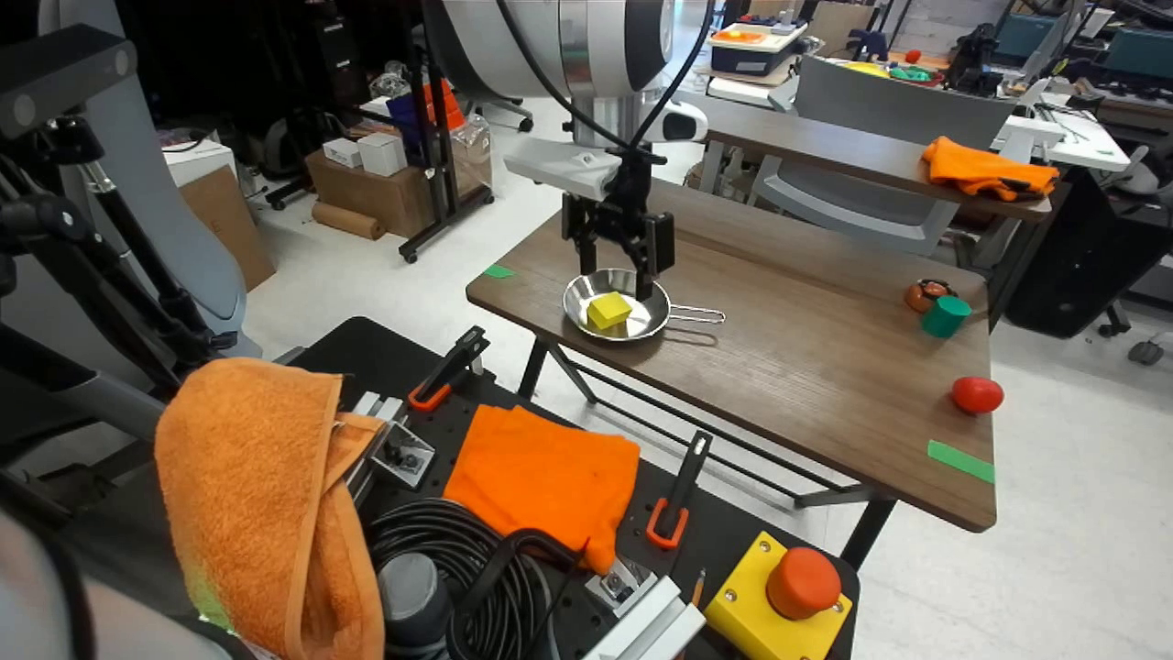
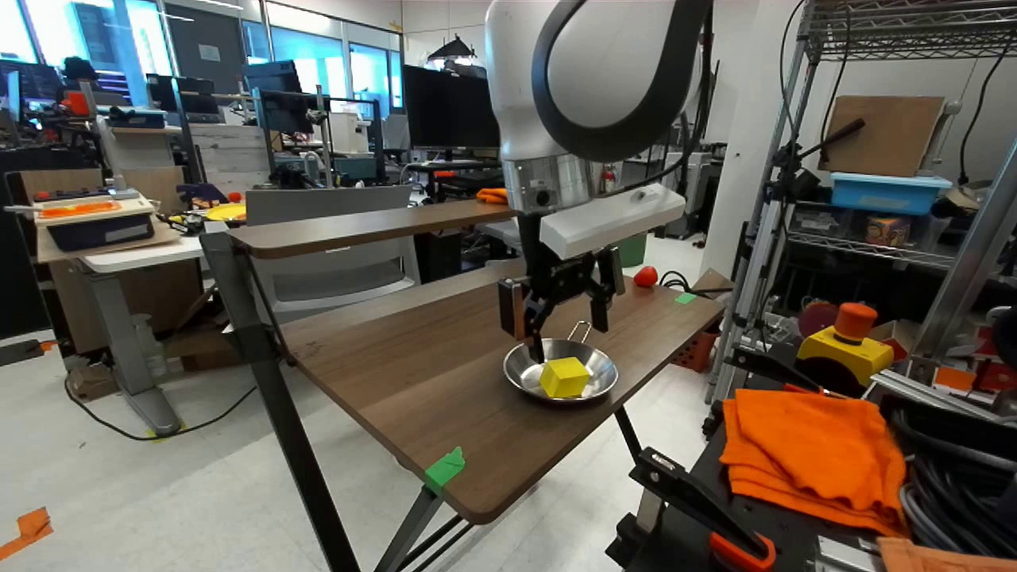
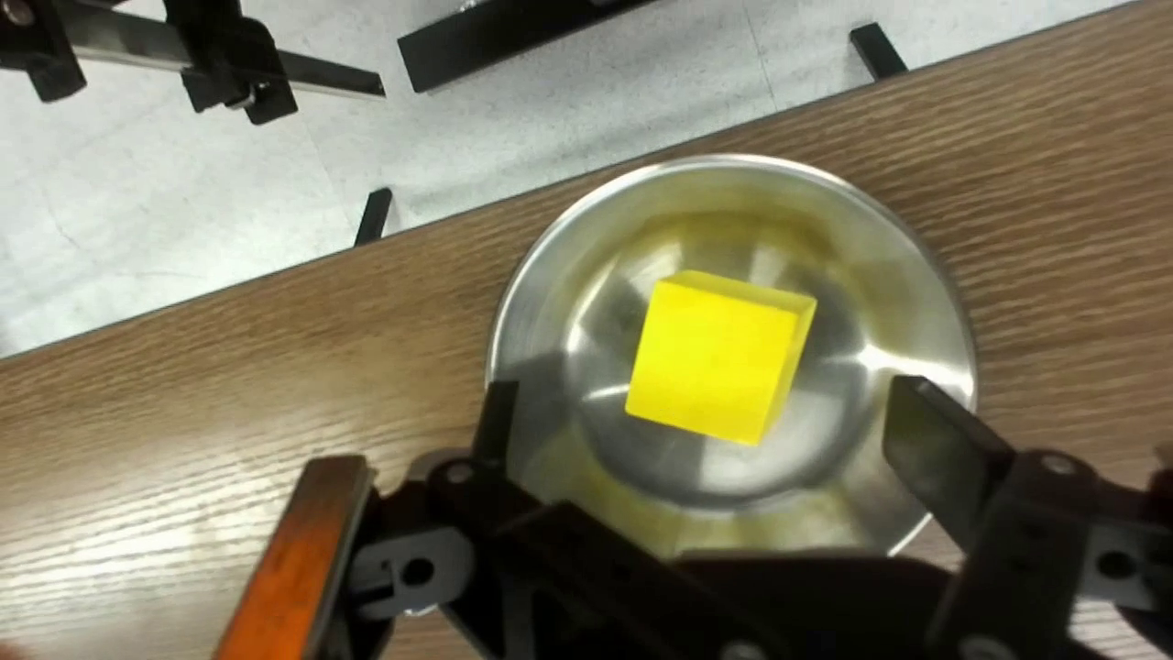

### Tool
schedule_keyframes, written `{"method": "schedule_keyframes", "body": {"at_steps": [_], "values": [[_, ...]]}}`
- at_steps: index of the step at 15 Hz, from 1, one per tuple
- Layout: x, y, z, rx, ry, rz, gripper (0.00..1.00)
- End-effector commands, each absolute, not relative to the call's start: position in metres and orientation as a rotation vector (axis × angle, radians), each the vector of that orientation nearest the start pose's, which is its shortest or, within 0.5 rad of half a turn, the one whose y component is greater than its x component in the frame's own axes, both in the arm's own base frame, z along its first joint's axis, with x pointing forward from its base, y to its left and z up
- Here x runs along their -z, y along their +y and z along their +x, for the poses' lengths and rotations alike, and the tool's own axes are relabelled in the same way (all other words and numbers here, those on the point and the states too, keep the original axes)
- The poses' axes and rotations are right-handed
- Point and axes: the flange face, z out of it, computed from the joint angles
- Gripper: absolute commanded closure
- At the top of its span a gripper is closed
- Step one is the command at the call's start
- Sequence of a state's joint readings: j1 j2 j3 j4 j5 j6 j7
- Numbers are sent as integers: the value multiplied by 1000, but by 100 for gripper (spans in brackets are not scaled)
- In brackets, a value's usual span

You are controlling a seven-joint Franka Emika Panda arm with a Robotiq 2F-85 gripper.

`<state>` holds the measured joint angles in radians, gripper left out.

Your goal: Put the yellow block on the silver pan then remove it from the pan

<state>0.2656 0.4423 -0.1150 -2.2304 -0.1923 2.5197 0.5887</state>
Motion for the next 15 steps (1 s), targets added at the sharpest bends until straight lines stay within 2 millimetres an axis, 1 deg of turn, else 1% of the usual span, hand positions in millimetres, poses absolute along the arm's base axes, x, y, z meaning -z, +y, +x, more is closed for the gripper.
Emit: {"method": "schedule_keyframes", "body": {"at_steps": [1,4,9,12,15], "values": [[-152,83,526,-262,483,-3257,0],[-147,85,528,-289,501,-3247,0],[-143,82,529,-311,528,-3268,0],[-141,79,530,-291,540,-3307,0],[-143,74,532,-266,536,-3319,0]]}}
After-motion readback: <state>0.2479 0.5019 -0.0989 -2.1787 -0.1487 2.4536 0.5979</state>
